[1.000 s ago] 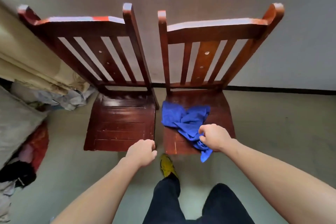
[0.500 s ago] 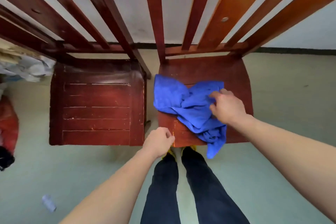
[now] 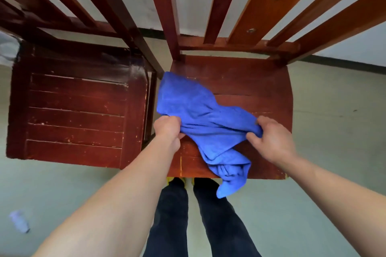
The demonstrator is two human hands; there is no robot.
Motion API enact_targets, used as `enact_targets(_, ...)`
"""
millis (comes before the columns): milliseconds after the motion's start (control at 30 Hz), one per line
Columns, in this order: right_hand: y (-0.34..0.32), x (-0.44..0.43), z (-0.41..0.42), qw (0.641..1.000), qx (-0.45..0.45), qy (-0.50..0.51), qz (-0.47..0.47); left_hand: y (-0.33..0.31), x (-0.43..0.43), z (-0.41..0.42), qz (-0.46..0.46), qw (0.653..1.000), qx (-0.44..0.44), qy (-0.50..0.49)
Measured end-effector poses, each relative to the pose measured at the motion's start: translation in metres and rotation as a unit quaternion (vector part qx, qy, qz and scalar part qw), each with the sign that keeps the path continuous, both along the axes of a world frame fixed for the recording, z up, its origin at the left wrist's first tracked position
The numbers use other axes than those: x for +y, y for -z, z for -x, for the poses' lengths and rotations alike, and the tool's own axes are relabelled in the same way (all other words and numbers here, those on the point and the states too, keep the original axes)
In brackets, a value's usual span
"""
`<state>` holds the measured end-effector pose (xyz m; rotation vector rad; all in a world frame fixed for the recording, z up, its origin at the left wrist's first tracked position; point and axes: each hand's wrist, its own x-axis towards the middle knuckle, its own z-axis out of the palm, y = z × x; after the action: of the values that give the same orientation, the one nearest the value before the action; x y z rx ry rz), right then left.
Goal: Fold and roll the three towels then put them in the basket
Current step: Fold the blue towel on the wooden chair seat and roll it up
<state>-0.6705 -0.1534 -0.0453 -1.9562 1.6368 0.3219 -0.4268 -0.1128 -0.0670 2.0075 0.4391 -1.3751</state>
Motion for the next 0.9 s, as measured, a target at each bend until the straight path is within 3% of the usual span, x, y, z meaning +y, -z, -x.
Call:
enact_targets(67,-0.006,0.003,0.015,0.999,0.035,0.007,-0.028,-0.008,0.003,-0.003,0.023,0.999,-0.001,-0.027)
enact_targets(167,-0.013,-0.003,0.013,0.993,0.06,-0.014,-0.097,-0.025,0.011,-0.013,0.043,0.996,-0.067,0.05)
enact_targets(333,-0.017,-0.041,-0.066,0.997,-0.054,-0.006,0.046,-0.039,0.032,-0.034,0.018,0.995,-0.063,0.078)
enact_targets(467,0.007,-0.058,-0.156,0.989,-0.111,-0.097,0.031,-0.044,0.051,-0.044,0.028,0.996,-0.012,0.086)
enact_targets(633,0.042,-0.05,-0.213,0.974,-0.007,-0.21,-0.084,-0.046,0.082,-0.054,0.105,0.984,0.013,0.145)
enact_targets(733,0.043,-0.042,-0.206,0.978,0.016,-0.169,-0.125,-0.05,0.096,-0.063,0.111,0.977,0.017,0.18)
enact_targets(900,0.005,-0.044,-0.195,0.992,-0.1,-0.036,-0.074,-0.068,0.109,-0.091,0.124,0.974,-0.107,0.159)
